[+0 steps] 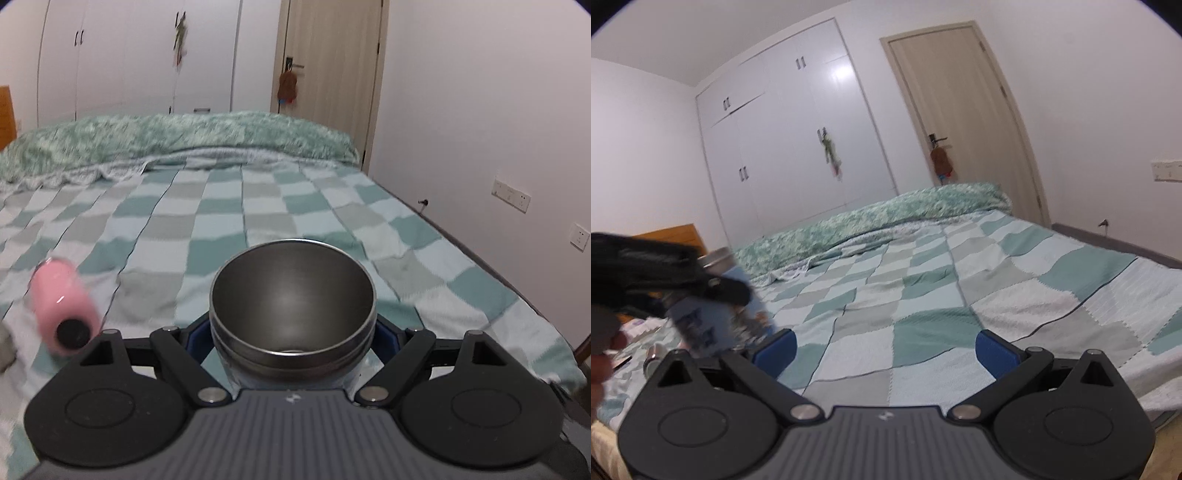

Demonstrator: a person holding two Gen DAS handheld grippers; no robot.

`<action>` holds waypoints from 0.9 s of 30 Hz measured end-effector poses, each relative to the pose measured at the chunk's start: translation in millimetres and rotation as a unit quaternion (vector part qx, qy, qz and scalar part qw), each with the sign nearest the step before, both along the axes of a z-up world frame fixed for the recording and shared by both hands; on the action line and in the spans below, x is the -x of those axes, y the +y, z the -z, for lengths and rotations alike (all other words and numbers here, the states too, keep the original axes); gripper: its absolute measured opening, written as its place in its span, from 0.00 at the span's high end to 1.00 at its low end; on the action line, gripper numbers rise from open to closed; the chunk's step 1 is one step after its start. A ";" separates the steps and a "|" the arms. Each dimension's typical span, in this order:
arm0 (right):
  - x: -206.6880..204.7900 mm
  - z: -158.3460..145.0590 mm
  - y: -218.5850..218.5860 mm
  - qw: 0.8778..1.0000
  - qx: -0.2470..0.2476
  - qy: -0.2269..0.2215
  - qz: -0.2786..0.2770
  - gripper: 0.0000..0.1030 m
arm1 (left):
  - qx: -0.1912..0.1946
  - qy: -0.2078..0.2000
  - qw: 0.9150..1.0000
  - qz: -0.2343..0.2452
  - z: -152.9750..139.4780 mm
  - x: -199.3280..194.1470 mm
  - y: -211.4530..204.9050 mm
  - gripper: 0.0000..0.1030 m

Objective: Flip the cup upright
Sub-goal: 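Rotate the light-blue cup upright with the left tool and set it down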

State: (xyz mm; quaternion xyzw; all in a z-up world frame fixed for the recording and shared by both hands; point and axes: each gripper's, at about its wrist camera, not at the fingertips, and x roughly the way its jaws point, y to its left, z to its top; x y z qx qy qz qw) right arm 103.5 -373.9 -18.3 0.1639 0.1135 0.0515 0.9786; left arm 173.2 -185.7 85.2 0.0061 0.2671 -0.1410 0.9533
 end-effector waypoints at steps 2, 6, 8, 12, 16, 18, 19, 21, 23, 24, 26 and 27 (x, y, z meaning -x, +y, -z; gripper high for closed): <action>1.7 -0.4 -2.1 1.000 0.000 -0.007 0.013 0.00 | -0.010 -0.006 1.000 -0.001 9.3 -11.8 -10.5 0.17; 2.5 -0.6 -7.2 1.000 -0.002 -0.014 0.027 0.00 | -0.034 0.023 0.999 -0.002 47.4 -37.0 -26.6 0.18; 1.6 -0.2 -8.8 1.000 -0.002 -0.014 0.028 0.00 | -0.036 -0.006 0.999 0.008 51.5 -33.1 -27.2 0.17; -0.3 0.9 -11.4 1.000 -0.002 -0.013 0.028 0.00 | -0.015 -0.001 1.000 0.015 47.8 -34.9 -20.5 0.16; 0.8 0.6 -9.9 1.000 -0.002 -0.012 0.028 0.00 | 0.019 -0.041 0.999 0.026 32.0 -15.5 -7.2 0.00; 1.9 0.5 -7.6 1.000 0.002 -0.013 0.026 0.00 | 0.022 -0.064 0.997 0.032 19.0 3.5 2.0 0.00; 1.6 0.5 -6.5 1.000 0.004 -0.013 0.025 0.00 | 0.025 -0.080 0.996 0.033 12.5 15.0 9.6 0.00; 2.9 0.3 -4.0 1.000 0.011 -0.015 0.022 0.00 | 0.029 -0.111 0.993 0.031 2.1 37.9 26.7 0.00; 4.1 -0.4 -1.6 0.999 0.017 -0.021 0.017 0.00 | 0.025 -0.142 0.989 0.019 -2.2 61.8 48.8 0.00; 5.6 -0.7 -0.2 0.999 0.020 -0.024 0.015 0.00 | 0.020 -0.155 0.988 0.007 -1.6 72.5 58.8 0.00; 9.8 -1.5 3.7 0.999 0.032 -0.035 0.008 0.00 | 0.007 -0.181 0.983 -0.022 3.5 93.5 79.4 0.00; 12.1 -2.2 6.3 0.998 0.038 -0.040 0.005 0.00 | -0.001 -0.192 0.981 -0.034 9.1 104.9 90.6 0.00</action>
